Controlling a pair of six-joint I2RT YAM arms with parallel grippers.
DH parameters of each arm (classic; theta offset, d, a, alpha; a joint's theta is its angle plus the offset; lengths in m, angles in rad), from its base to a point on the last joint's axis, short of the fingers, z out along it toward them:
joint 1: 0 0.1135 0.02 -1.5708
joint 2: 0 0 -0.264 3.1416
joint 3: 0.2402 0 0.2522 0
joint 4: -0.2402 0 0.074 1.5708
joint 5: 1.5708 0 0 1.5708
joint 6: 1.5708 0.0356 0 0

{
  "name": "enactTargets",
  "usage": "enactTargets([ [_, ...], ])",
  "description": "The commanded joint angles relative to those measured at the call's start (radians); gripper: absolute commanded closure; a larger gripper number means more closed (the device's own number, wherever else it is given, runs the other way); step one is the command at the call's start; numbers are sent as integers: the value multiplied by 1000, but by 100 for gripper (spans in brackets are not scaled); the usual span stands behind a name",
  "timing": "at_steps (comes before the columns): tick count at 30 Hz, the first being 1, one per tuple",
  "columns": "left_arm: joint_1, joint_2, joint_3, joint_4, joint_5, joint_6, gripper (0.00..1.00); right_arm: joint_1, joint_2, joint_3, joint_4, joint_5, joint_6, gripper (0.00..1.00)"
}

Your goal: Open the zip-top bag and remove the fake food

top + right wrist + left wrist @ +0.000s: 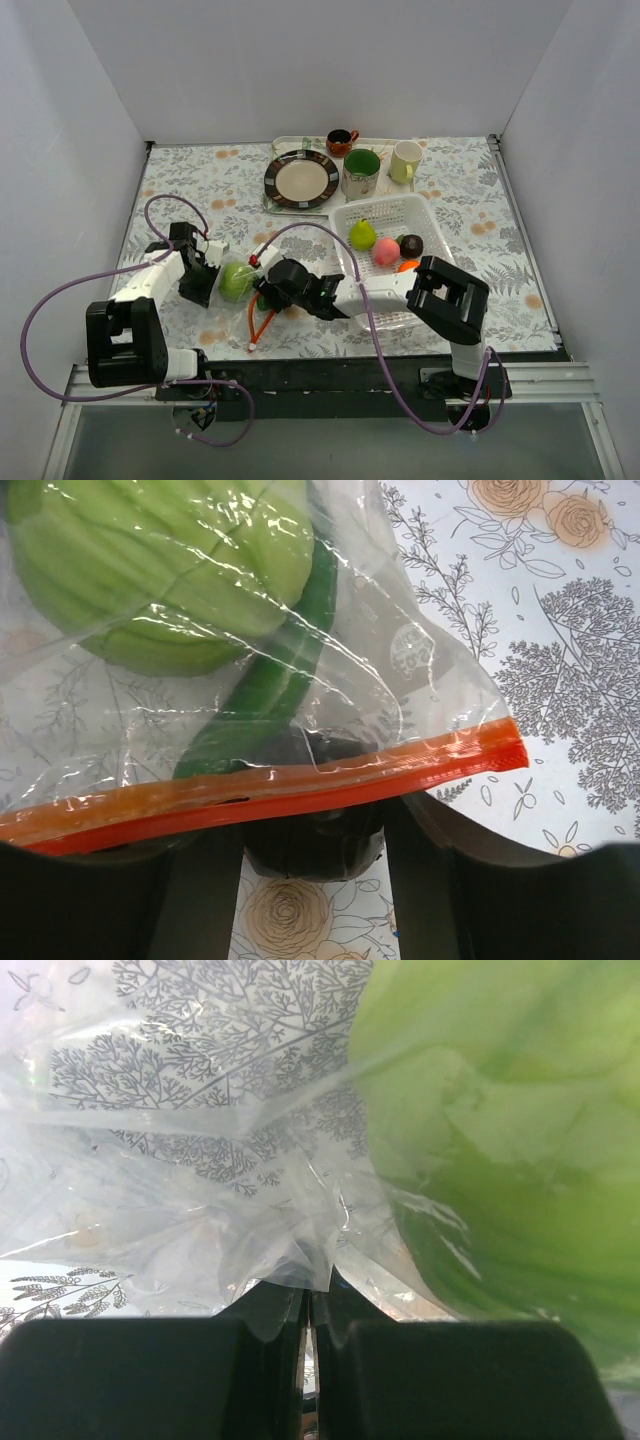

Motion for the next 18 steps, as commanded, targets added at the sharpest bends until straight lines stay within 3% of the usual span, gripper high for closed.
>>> enactTargets([
  [1, 0, -36, 0, 1, 7, 15, 100, -20, -18, -37, 38, -17, 39, 51],
  [3, 1, -32, -3, 5, 10, 13, 100, -20, -52, -63, 46, -11, 47, 63],
  [9, 1, -32, 2, 6, 13, 12, 100, -22, -248, -175, 21, 11, 49, 87],
  [18, 3, -23, 3, 14, 21, 9, 100, -120, -698, -337, -149, 98, 47, 83],
])
